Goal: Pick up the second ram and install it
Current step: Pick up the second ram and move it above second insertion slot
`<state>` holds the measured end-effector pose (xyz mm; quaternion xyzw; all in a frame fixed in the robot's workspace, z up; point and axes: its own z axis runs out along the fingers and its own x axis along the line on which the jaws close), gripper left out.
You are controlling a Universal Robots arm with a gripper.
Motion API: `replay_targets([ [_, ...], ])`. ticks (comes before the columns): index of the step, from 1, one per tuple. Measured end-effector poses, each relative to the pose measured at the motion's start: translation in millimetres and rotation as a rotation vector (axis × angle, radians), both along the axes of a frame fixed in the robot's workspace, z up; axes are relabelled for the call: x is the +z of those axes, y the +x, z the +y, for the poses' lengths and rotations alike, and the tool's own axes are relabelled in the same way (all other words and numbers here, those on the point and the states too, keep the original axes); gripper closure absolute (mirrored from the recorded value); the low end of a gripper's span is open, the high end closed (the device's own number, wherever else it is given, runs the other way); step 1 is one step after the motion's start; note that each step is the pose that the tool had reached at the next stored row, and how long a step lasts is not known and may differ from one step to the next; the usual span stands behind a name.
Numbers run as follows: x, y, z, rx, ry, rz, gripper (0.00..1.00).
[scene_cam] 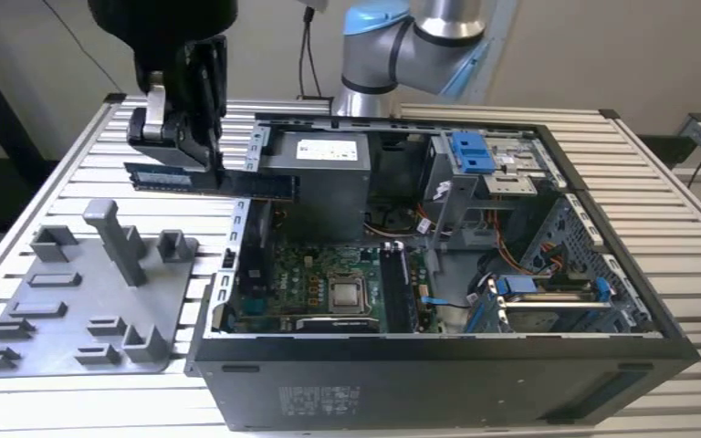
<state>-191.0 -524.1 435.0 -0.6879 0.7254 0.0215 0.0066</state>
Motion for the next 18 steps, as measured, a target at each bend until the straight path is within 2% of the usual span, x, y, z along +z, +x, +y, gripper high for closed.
replay_targets([
  [11, 0.0, 45.7, -3.7, 0.0, -0.0001, 0.003, 0.86],
  [14, 0.0, 53.9, -3.8, 0.007, 0.0001, 0.0029, 0.86],
  [18, -0.1, 60.3, -3.8, 0.037, -0.0001, 0.0029, 0.86],
])
